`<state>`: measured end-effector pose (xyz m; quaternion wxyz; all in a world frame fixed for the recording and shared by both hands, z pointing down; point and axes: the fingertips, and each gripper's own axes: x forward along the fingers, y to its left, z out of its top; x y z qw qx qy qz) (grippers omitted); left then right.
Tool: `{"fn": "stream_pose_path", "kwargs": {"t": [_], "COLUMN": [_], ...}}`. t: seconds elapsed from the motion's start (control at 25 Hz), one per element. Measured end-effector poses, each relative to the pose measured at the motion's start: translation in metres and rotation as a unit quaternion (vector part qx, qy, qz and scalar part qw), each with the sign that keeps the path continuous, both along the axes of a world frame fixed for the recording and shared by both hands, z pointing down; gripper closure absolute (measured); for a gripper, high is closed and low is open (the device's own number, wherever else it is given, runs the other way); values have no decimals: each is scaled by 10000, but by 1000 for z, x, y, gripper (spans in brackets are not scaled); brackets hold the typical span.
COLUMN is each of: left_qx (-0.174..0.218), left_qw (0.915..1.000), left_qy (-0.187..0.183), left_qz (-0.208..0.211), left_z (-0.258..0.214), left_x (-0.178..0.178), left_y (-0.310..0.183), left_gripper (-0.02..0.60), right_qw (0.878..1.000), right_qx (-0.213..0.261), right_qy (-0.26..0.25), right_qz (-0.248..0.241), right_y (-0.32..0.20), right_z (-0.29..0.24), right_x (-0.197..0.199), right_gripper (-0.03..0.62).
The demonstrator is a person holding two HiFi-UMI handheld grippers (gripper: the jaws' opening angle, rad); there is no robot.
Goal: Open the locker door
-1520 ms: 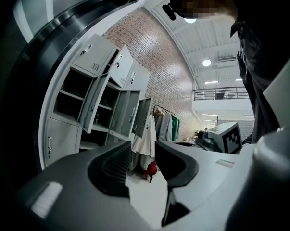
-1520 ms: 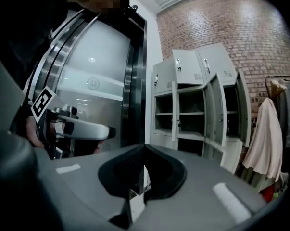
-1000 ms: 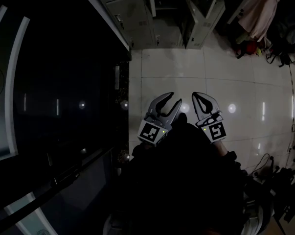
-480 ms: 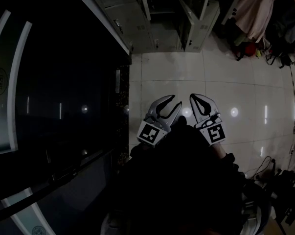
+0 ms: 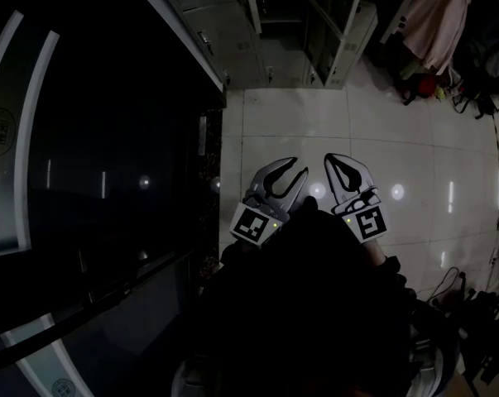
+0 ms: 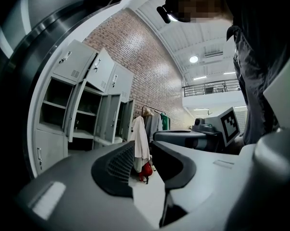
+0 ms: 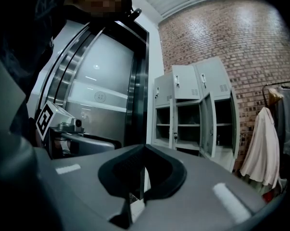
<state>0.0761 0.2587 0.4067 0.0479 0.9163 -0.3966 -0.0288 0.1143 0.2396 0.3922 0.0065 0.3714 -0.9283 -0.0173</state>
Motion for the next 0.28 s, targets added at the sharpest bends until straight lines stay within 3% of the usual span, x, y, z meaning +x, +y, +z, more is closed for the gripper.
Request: {"fn": "stream_pose_path", "kwargs": {"t": [0.28], "left_qx": [2], "left_qw": [10000], "left_qy": [51], "left_qz": [-43], "left_z": [-1], "left_x": [-6], "left_y": [-4], "left_gripper": [471], "right_qw": [10000], "right_qx": [22], "right_qy": [12], "right_qz": [-63], "right_y": [-2], "right_z": [-2], "right_x": [-9], "right_gripper": [594]}}
